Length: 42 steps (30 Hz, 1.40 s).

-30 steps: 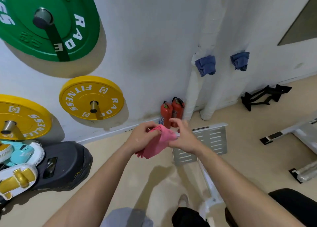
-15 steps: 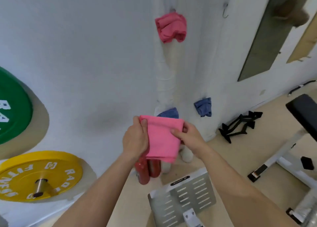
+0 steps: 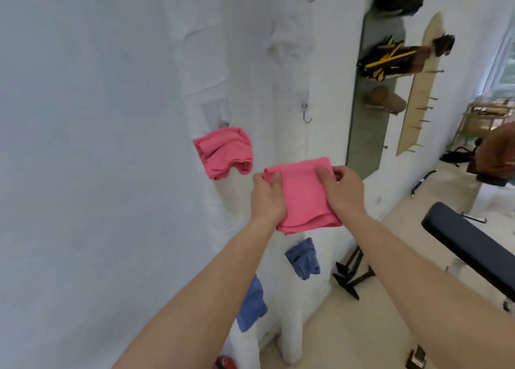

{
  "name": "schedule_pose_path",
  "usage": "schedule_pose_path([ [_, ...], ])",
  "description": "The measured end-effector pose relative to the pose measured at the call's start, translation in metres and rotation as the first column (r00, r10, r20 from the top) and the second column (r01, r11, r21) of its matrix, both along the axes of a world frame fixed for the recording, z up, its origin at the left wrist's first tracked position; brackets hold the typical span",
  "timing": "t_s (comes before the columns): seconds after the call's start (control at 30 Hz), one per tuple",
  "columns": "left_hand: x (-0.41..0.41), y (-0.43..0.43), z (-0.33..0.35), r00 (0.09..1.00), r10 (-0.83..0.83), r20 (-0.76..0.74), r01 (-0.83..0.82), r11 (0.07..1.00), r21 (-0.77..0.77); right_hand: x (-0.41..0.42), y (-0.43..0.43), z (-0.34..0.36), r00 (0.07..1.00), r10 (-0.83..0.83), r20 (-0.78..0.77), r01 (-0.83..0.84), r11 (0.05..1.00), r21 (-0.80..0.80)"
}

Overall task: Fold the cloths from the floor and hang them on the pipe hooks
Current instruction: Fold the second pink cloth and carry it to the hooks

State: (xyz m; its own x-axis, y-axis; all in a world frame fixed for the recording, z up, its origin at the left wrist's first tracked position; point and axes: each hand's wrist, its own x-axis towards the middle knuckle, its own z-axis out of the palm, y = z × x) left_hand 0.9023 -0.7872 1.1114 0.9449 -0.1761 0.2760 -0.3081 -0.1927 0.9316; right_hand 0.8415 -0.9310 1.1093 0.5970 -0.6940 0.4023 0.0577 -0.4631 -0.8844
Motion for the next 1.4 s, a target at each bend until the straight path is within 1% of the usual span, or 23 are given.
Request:
schedule_pose_path([
  [0.07,0.023,-0.034,0.016,1.000,0.017,-0.020,-0.018,0.999,-0.042,0.025,-0.035,0.021,1.000,0.013,0.000,-0.013,1.000,-0.023],
  [0.23,0.090,-0.107,0.054,0.995,0.097,0.020,-0.090,0.973,-0.211,0.103,-0.111,0.074,0.992,0.114,-0.059,-0.118,0.991,-0.060],
  [0.3,0.116,-0.131,0.066,0.992,0.126,0.021,-0.114,0.951,-0.289,0.134,-0.138,0.097,0.988,0.151,-0.043,-0.154,0.985,-0.077],
  [0.37,0.140,-0.152,0.076,0.990,0.133,0.043,-0.111,0.937,-0.330,0.162,-0.164,0.118,0.982,0.187,-0.024,-0.189,0.978,-0.085],
  [0.5,0.184,-0.177,0.094,0.972,0.196,0.130,-0.133,0.914,-0.383,0.210,-0.206,0.143,0.924,0.377,-0.056,-0.381,0.922,-0.072],
  [0.63,0.214,-0.185,0.091,0.968,0.230,0.103,-0.178,0.913,-0.366,0.242,-0.230,0.135,0.893,0.443,-0.074,-0.448,0.890,-0.079],
  [0.73,0.221,-0.184,0.081,0.966,0.240,0.092,-0.196,0.921,-0.338,0.256,-0.238,0.120,0.857,0.506,-0.098,-0.510,0.860,-0.022],
  [0.8,0.223,-0.181,0.075,0.977,0.208,0.049,-0.179,0.922,-0.343,0.258,-0.242,0.105,0.827,0.551,-0.109,-0.549,0.834,0.049],
  [0.87,0.223,-0.176,0.064,0.992,0.109,-0.056,-0.123,0.912,-0.392,0.256,-0.244,0.087,0.809,0.576,-0.117,-0.566,0.817,0.109],
  [0.93,0.217,-0.173,0.052,0.985,-0.001,-0.173,-0.072,0.907,-0.414,0.251,-0.243,0.070,0.803,0.590,-0.090,-0.574,0.804,0.156],
  [1.0,0.210,-0.171,0.046,0.962,-0.083,-0.260,-0.038,0.902,-0.430,0.250,-0.241,0.061,0.811,0.584,-0.034,-0.574,0.805,0.150],
  [1.07,0.209,-0.169,0.047,0.954,-0.098,-0.284,-0.030,0.909,-0.416,0.248,-0.239,0.061,0.827,0.562,-0.008,-0.558,0.822,0.115],
  [1.1,0.211,-0.169,0.049,0.966,-0.058,-0.252,-0.046,0.921,-0.387,0.246,-0.237,0.063,0.837,0.548,-0.021,-0.544,0.834,0.092],
  [1.13,0.213,-0.168,0.052,0.983,0.025,-0.179,-0.081,0.948,-0.308,0.243,-0.236,0.066,0.842,0.538,-0.045,-0.535,0.843,0.065],
  [1.17,0.213,-0.167,0.055,0.990,0.127,-0.056,-0.135,0.972,-0.193,0.240,-0.234,0.069,0.838,0.541,-0.066,-0.538,0.841,0.067],
  [1.2,0.211,-0.167,0.059,0.974,0.206,0.095,-0.200,0.977,-0.070,0.236,-0.232,0.074,0.824,0.561,-0.076,-0.551,0.826,0.119],
  [1.23,0.208,-0.167,0.061,0.935,0.246,0.256,-0.261,0.965,0.029,0.231,-0.230,0.079,0.802,0.592,-0.082,-0.570,0.798,0.195],
  [1.27,0.205,-0.166,0.063,0.886,0.243,0.394,-0.302,0.948,0.095,0.228,-0.229,0.083,0.777,0.623,-0.088,-0.587,0.768,0.255],
  [1.3,0.203,-0.167,0.065,0.841,0.216,0.495,-0.319,0.938,0.132,0.225,-0.229,0.087,0.752,0.652,-0.101,-0.608,0.745,0.274],
  [1.33,0.200,-0.168,0.067,0.802,0.179,0.570,-0.328,0.929,0.170,0.224,-0.230,0.090,0.731,0.667,-0.146,-0.630,0.741,0.231],
  [1.37,0.200,-0.168,0.068,0.773,0.137,0.620,-0.335,0.917,0.215,0.223,-0.230,0.092,0.718,0.664,-0.207,-0.648,0.747,0.150],
  [1.4,0.198,-0.168,0.070,0.762,0.090,0.641,-0.333,0.904,0.269,0.223,-0.230,0.092,0.726,0.638,-0.256,-0.649,0.759,0.049],
])
